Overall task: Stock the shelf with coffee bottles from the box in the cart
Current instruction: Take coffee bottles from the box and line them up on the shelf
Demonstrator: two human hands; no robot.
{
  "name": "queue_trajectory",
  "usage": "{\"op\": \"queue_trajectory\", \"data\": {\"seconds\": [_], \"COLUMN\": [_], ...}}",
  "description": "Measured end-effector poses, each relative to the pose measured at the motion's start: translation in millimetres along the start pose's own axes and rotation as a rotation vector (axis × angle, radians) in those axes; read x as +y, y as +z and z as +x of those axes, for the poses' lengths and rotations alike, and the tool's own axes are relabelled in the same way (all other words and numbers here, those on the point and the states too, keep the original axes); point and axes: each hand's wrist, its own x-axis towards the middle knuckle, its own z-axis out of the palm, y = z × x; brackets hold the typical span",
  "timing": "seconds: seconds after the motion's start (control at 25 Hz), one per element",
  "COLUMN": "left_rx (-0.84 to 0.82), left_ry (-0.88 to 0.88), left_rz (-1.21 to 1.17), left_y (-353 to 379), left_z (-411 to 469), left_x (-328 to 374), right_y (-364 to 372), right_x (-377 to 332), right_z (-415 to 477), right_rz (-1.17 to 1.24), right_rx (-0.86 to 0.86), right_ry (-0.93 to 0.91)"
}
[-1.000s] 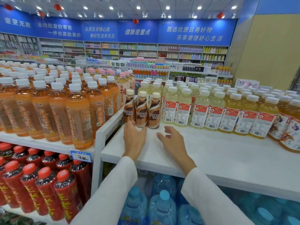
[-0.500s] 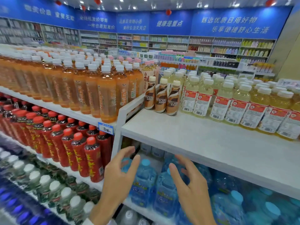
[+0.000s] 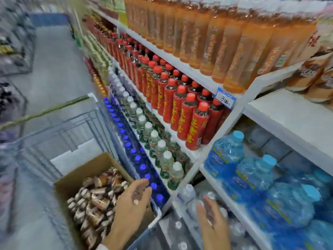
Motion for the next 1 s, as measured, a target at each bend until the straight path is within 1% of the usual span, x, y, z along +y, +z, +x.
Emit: {"op": "queue_trajectory", "data": {"seconds": [0.08, 0.16, 0.36, 0.48, 0.6, 0.76, 0.88, 0.92, 1.0], "left_rx": [0.061, 0.105, 0.162, 0.185, 0.202, 0.319, 0.437, 0.439, 0.373], "left_ry": [-0.085, -0.155, -0.363, -0.496, -0.632, -0.837, -0.968, -1.041, -1.201], "left_rz": [-0.002, 0.019, 0.082, 0.091, 0.047, -0.062, 0.006, 0.066, 0.269], "left_y": [-24, -48, -99, -121, -129, -120, -110, -106, -97], "left_z": [0, 0, 10, 30, 63, 122, 167, 178, 200], "left_x": [-28, -52, -111, -146, -181, -224, -267, -284, -307], "right_y": [33, 68, 146, 184, 213, 234, 242, 244, 246], "right_x": [7, 16, 41, 39, 32, 32, 40, 43, 47], "right_z": [2, 4, 14, 22, 31, 38, 47, 50, 56], "right_rz": [-0.043, -0.105, -0.351, -0.409, -0.495, -0.562, -0.572, -0.577, -0.581], "right_rx": [-0.113, -0.196, -0.401, -0.489, -0.569, -0.655, -0.691, -0.707, -0.721], "right_ry": [0.077, 0.113, 0.2, 0.271, 0.292, 0.318, 0.348, 0.362, 0.385]}}
